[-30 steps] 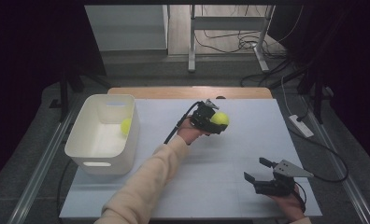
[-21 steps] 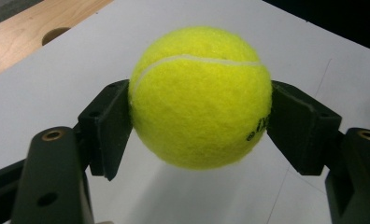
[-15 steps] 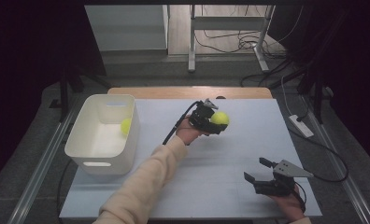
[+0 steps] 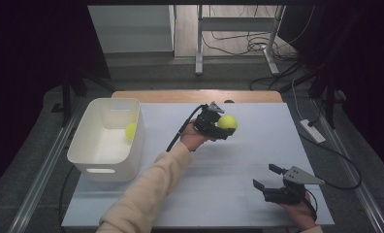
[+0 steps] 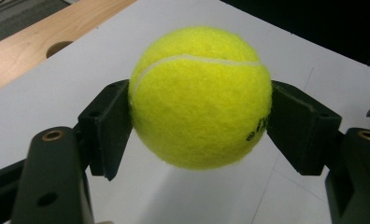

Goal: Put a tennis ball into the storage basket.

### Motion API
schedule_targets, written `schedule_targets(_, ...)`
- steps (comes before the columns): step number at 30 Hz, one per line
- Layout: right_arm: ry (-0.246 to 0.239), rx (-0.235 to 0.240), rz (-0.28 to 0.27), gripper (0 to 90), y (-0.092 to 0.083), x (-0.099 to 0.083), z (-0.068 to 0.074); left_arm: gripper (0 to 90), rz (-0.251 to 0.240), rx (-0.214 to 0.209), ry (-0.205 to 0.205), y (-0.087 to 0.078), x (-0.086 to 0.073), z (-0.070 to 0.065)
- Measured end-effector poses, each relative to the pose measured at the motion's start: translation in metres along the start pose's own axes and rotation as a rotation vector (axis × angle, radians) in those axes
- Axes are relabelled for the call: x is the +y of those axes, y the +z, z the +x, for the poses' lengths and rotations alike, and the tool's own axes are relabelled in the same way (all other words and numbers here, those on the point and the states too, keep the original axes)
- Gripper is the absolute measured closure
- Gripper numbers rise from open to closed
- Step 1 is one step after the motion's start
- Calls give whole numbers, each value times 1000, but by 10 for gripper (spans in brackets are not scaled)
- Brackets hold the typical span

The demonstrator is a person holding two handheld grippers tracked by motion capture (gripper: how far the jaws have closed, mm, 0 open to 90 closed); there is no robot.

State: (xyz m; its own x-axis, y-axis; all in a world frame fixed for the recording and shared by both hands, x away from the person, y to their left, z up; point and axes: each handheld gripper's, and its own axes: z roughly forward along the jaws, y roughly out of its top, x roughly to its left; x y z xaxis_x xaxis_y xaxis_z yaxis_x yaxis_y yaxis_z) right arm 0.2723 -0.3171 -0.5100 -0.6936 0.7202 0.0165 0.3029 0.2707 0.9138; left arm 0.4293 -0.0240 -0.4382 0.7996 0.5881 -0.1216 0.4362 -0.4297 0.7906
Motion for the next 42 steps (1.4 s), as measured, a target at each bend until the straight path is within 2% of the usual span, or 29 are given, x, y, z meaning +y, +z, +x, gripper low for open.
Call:
schedule_targets(16,-3,-1,-2,128,-1,0,0,273,-37,1,3,-18,1,-1)
schedule_targets(24,-1,-1,-4,128,0,0,0,273,-70,7,-8,-29,2,-1)
schedule_targets(42,-1,-6,-4,128,-1,0,0,273,-92,12,-5,-41,2,-1)
